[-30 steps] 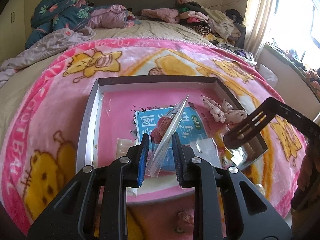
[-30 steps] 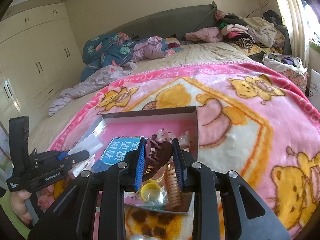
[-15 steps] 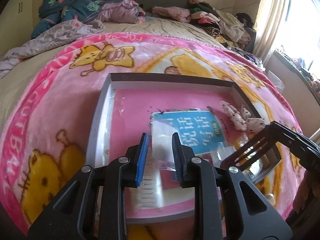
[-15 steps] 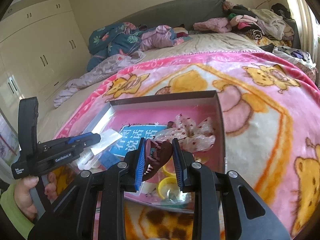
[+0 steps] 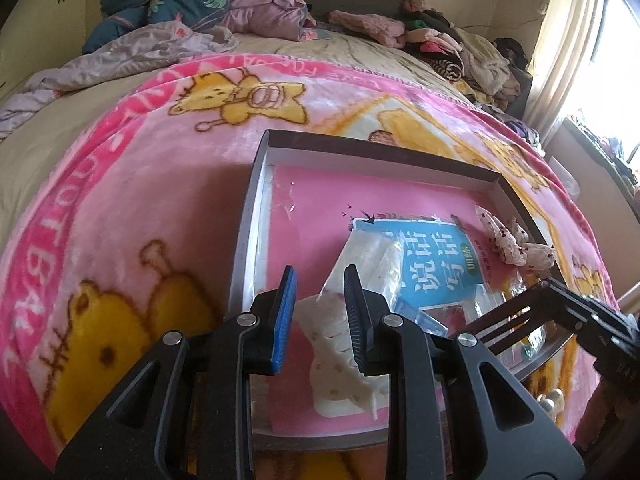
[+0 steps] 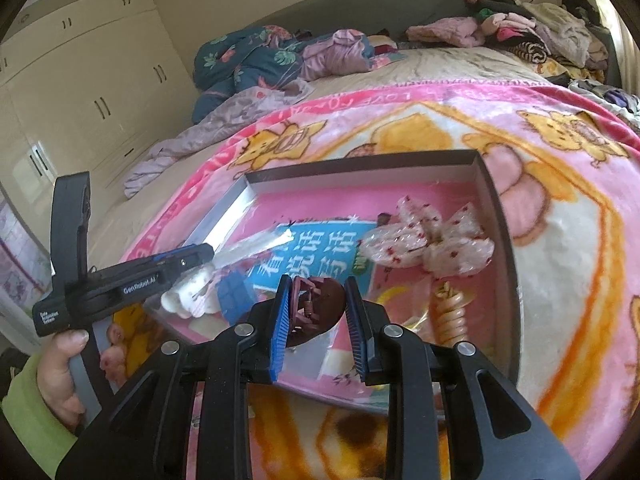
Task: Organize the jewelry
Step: 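Lower the clear strip into the box with the left tool while the right tool places the claw clip inside, then withdraw both open tools from the box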
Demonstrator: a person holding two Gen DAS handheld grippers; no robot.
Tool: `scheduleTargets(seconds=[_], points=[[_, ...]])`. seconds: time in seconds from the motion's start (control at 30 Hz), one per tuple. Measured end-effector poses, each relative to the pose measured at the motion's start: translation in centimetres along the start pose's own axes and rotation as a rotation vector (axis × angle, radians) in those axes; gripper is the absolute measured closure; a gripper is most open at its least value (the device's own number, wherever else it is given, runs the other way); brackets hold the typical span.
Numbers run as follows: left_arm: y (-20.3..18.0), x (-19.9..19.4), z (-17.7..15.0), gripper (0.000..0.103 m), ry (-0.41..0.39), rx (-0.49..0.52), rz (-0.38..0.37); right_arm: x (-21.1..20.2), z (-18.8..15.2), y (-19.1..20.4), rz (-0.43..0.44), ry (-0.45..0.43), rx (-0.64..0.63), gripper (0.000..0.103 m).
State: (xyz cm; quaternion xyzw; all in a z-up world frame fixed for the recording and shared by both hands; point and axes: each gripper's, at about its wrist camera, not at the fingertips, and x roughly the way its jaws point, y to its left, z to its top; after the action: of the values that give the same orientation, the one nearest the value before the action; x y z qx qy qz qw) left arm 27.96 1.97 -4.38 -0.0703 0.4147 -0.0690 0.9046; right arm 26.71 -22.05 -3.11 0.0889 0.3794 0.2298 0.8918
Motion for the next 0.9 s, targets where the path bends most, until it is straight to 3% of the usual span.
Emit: scheduleTargets(seconds=[0.23, 0.3, 0.57, 0.9], points=[[0.3, -0.2, -0.1, 0.087, 0.000, 0.001, 0.001, 0.0, -0.7, 0.1, -0.019, 0.025, 0.001, 0.073], [0.3, -0.5, -0.3, 0.087, -0.002, 0.004, -0.001, -0.3, -0.7, 0.0, -0.030, 0.024, 0.009, 0.058], [-0.2, -1.6, -0.7, 0.086, -0.004, 0.015, -0.008, -2.5, -0.8, 0.1, -0.084, -0.011, -0.023, 0.046], [-0.9, -4.1, -0.8, 0.076, -0.021, 0.021, -0.027, -5.5, -1.6, 0.8, -0.138, -0.042, -0.051, 0.031]])
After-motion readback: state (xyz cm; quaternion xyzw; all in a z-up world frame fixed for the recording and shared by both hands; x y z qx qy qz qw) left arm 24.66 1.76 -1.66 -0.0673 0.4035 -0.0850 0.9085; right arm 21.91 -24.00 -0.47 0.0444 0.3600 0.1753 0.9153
